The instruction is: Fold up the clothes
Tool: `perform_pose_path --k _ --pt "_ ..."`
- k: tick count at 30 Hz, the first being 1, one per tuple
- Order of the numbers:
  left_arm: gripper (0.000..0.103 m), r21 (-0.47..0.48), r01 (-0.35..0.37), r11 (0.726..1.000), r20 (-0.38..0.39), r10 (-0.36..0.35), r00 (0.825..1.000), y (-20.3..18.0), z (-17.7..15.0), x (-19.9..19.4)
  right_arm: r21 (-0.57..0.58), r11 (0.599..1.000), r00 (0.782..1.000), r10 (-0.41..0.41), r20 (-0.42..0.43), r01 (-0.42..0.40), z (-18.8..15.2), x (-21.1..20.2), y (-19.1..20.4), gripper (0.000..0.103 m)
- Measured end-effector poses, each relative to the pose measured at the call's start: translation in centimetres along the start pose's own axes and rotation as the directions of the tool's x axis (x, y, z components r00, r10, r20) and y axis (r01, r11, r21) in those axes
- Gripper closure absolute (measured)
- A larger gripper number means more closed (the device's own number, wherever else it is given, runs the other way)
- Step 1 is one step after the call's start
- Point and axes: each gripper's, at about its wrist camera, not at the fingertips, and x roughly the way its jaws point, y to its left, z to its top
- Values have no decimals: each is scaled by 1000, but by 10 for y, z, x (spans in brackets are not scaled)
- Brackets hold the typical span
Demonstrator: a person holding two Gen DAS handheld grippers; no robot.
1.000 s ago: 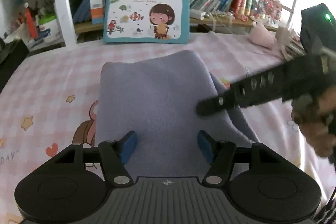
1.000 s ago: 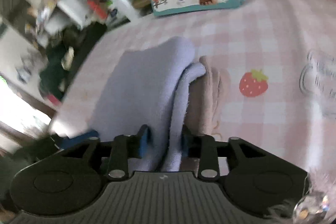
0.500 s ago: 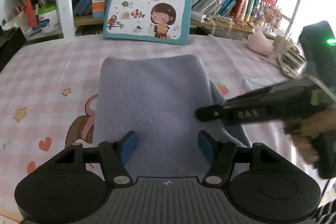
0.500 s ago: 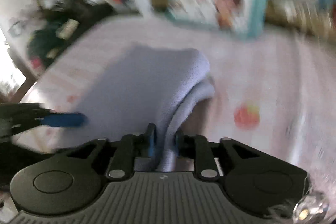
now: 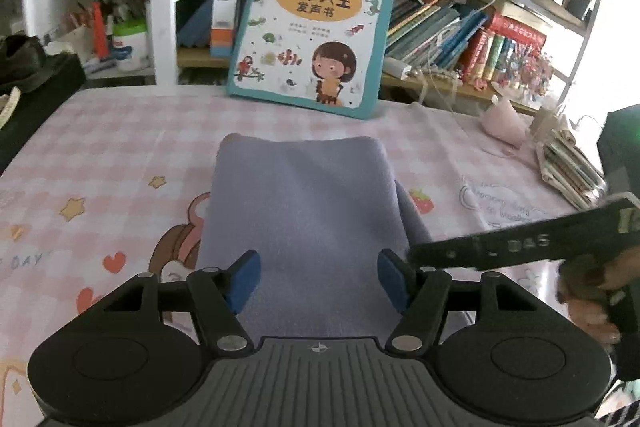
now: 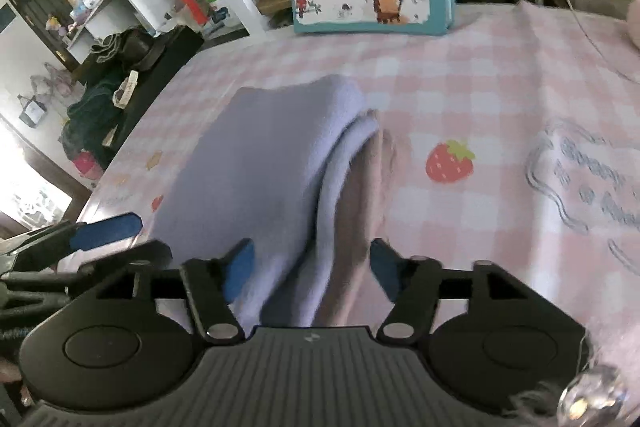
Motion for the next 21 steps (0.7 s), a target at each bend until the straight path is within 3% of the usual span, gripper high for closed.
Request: perform_pose_path --k 2,5,9,14,17,21 --pt "36 -8 -20 1000 -14 20 1000 -1 -2 -3 41 999 1000 13 -17 -13 -4 -7 -6 33" --pt "20 -19 -55 998 -45 54 998 -3 -5 -5 125 991 998 50 -46 -44 -10 -14 -16 31" --pt "16 -42 -99 994 -83 95 992 -4 -9 -7 219 972 991 108 -83 -87 -18 -19 -28 30" --pt "9 -83 -148 985 -67 143 987 4 -9 -14 265 958 984 138 -109 -105 -22 -19 -33 30" --pt "8 -94 -137 986 -71 131 989 16 -7 -14 275 956 985 134 -107 -100 -23 -18 -31 30" --pt "8 -152 -56 987 -101 40 994 41 -1 -4 310 947 989 118 -94 -84 -24 -14 -27 29"
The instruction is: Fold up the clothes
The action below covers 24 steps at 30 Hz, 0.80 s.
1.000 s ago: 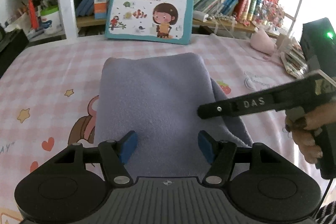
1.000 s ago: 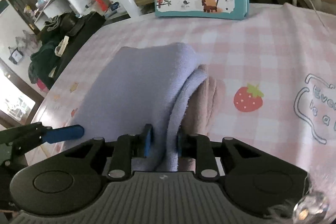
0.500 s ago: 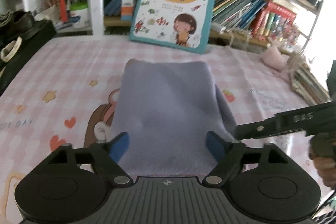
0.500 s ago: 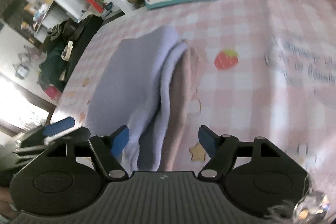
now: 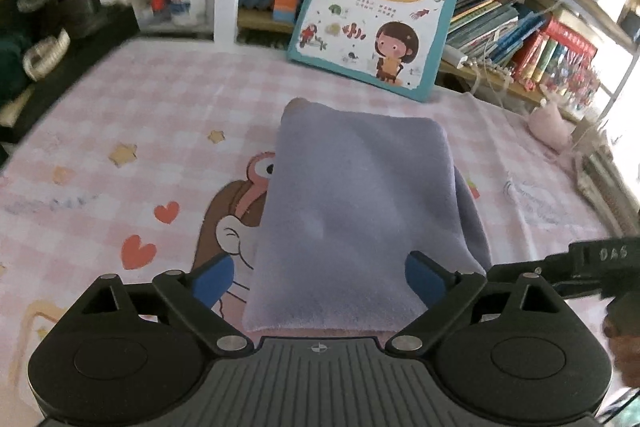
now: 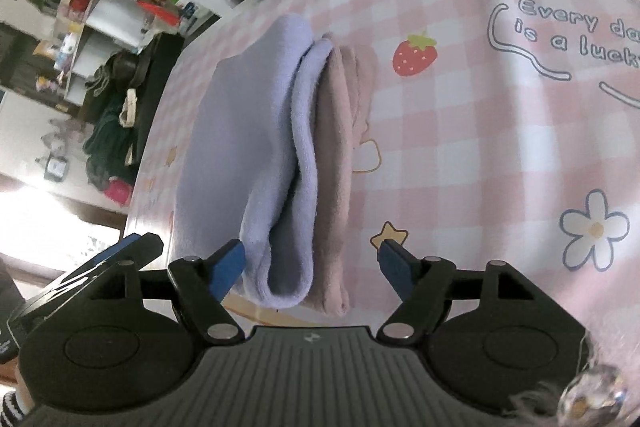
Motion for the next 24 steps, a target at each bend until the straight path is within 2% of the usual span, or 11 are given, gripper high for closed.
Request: perform_pose_path --k 4,7,10,11,13,15,18,19,21,23,24 --pt "9 -91 134 987 -44 -138 989 28 10 17 49 999 999 -21 27 20 2 12 6 29" --pt "10 -164 229 959 -71 -243 967 48 17 33 94 994 996 -66 54 60 4 23 14 33" --pt "10 -227 295 928 -85 -321 943 67 24 50 121 987 992 -110 63 102 5 32 20 43" --pt "10 -252 308 918 -90 -339 936 73 26 57 128 985 991 -123 60 115 6 35 22 43" --pt "18 -310 326 893 -117 -376 919 85 30 74 146 980 988 -143 67 132 5 39 24 44" --pt "30 -346 307 887 -165 -380 910 91 31 90 163 976 983 -161 85 146 4 41 26 45" --pt "33 -341 338 877 -179 -414 893 88 33 100 156 970 974 -202 101 185 0 43 32 54" --pt "38 -340 352 872 -185 -429 884 86 33 103 143 971 972 -210 108 194 -2 43 35 60" --pt "42 -313 360 879 -188 -429 884 80 33 104 101 970 965 -232 124 220 -5 44 43 67" --pt "53 -237 378 895 -196 -425 884 74 35 100 -11 959 948 -277 155 282 -9 44 60 72" --pt "57 -178 384 906 -191 -414 890 68 36 93 -90 942 935 -304 183 324 -13 44 71 74"
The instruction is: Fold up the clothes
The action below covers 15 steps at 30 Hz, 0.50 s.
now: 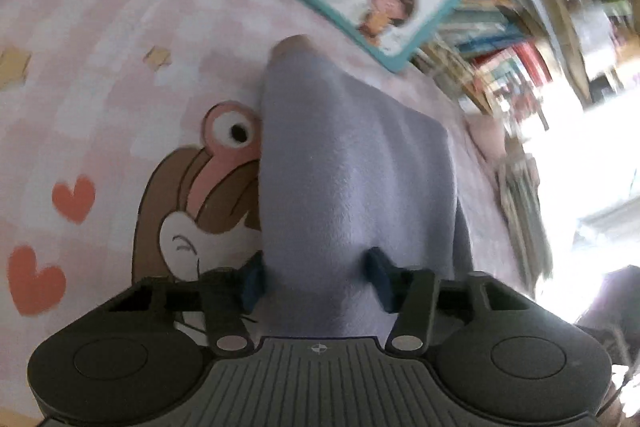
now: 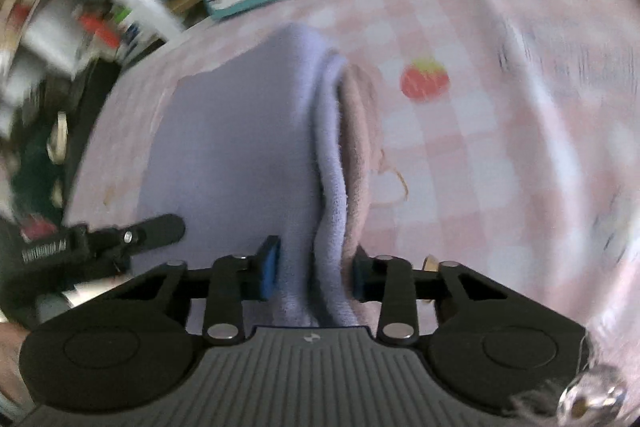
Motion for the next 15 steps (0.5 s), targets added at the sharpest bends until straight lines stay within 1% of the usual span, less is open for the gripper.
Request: perform_pose_path --k 2,4,5,6,8,9,10,12,13,15 --pt "58 133 -32 991 22 29 999 -18 -4 -9 -140 989 998 -46 45 52 -5 -6 19 75" --pt "57 197 -63 978 26 59 998 -29 -8 -11 -198 977 996 -64 57 74 -11 -8 27 75" --pt "56 185 -63 981 9 62 998 -28 -7 -10 -171 983 997 -59 40 65 -12 -7 23 75" --pt "54 152 -53 987 -19 57 998 -24 -6 -8 -126 991 999 -47 22 50 -11 -5 17 73" --pt "51 89 -34 995 -50 38 998 -13 -1 -3 8 1000 1000 1 -17 -1 -4 -1 -1 66" --pt "47 57 -25 998 -64 28 998 -7 1 -1 74 997 999 29 -36 -27 -1 2 -11 60" --pt "46 28 -11 1000 -75 13 997 -3 2 0 134 990 997 52 -61 -43 1 5 -20 53" --pt "44 -31 17 999 -96 -20 995 6 5 2 246 966 990 103 -96 -76 6 11 -38 45" --pt "40 -52 23 998 -101 -28 994 9 7 4 281 954 987 132 -96 -100 8 13 -44 44" --pt "37 -74 37 997 -105 -45 993 10 8 10 315 941 981 165 -104 -125 11 15 -52 44"
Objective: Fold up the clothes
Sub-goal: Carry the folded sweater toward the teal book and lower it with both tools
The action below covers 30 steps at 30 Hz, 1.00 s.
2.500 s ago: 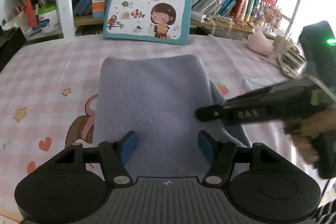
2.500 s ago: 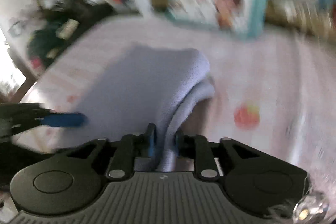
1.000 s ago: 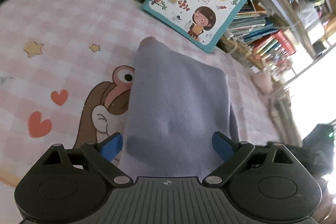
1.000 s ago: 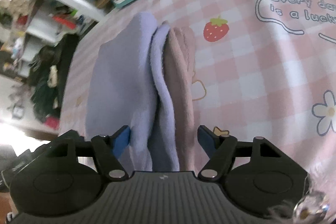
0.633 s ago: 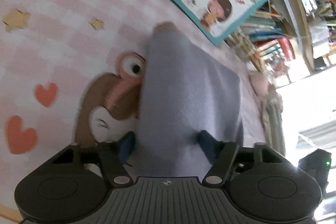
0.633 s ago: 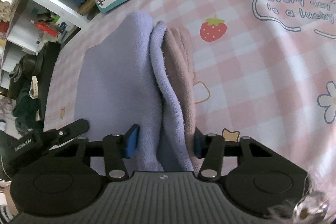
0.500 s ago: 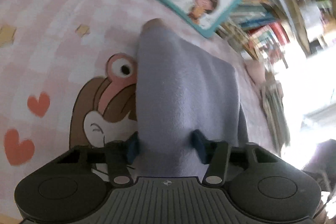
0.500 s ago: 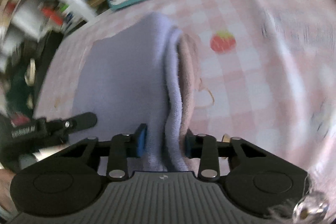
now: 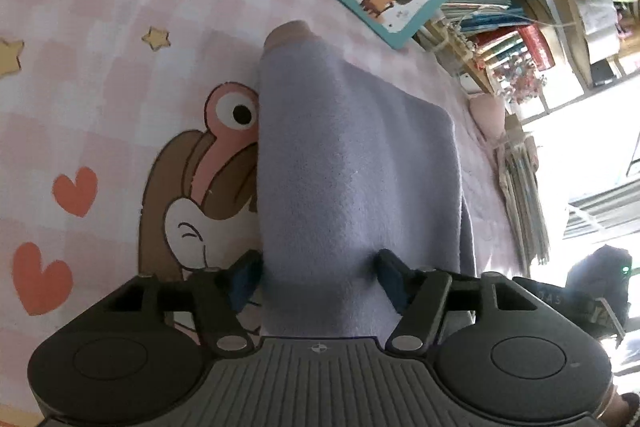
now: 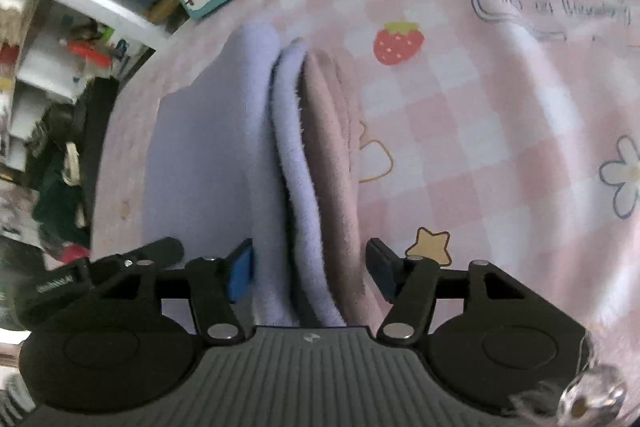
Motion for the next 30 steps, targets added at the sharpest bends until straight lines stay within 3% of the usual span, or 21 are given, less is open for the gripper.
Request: perform_pose_path --k 2,3,5,10,17,23,30 --pt "37 -4 11 1000 8 -11 1000 -1 0 3 -5 1000 1000 8 -9 -8 2 1 -1 49" --pt "38 9 3 1000 9 -3 1000 -5 -1 5 -12 1000 1000 10 -13 -10 2 2 -1 59" --pt "37 55 -26 998 16 25 1000 -12 -4 5 -27 1000 1000 8 -9 -8 3 4 1 62" --pt "50 149 -85 985 61 77 995 -24 -16 -3 -166 986 999 -16 44 23 -6 1 20 73" --pt "54 269 -97 958 174 50 984 -52 -22 -23 -379 923 987 -14 158 73 -19 -18 48 75" --pt "53 261 -89 961 199 37 979 -54 7 -25 -407 910 982 2 188 77 2 -20 63 75" --pt "53 278 -117 953 224 54 973 -53 54 -17 -403 913 981 11 194 70 50 1 81 75"
